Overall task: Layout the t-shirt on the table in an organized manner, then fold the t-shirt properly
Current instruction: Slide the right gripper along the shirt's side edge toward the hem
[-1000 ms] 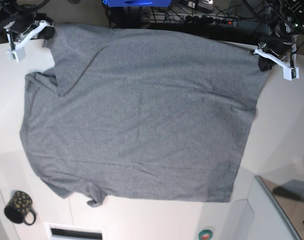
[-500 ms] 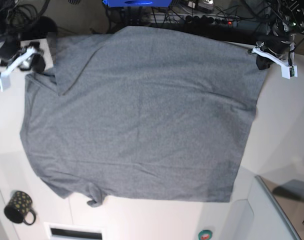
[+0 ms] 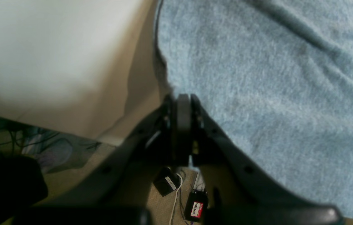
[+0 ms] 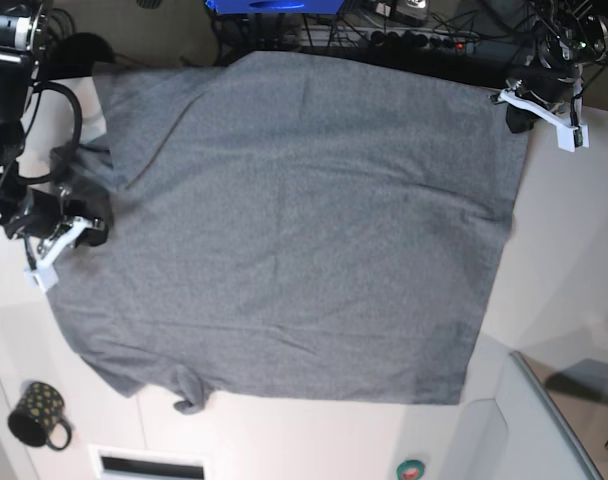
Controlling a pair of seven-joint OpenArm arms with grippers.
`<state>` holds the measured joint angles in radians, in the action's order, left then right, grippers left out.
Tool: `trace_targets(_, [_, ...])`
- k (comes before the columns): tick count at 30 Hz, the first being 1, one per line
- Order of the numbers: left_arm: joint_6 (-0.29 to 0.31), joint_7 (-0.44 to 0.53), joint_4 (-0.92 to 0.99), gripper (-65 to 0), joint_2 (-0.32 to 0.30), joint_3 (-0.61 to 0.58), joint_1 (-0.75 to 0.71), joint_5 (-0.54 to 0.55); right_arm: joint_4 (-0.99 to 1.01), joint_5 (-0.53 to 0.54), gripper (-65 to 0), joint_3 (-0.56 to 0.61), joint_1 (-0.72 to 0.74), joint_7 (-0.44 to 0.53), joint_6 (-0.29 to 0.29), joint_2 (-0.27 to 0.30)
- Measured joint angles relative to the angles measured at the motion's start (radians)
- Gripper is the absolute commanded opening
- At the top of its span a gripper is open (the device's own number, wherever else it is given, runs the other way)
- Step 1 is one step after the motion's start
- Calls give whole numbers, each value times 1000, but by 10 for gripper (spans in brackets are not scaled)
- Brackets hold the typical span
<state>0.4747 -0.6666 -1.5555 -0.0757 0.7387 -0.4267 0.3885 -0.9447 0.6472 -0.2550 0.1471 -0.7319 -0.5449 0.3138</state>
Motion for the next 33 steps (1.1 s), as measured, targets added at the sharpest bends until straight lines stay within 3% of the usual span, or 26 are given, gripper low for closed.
trace_targets(3, [0,0,0,-650,1,0,0,0,113,-13,-642,70,32,87,48,22])
trace_targets(11, [-3,-3,2,-650,7,0,19,0,340,12,-642,215,164,256,48,50])
trace_targets(22, [-3,-3,29,-650,9,0,64,0,550,0,-638,383,333,393,42,52])
trace_targets(33, [-3,-3,25,-650,5,8,64,0,650,-3,-636,409,406,518,52,50])
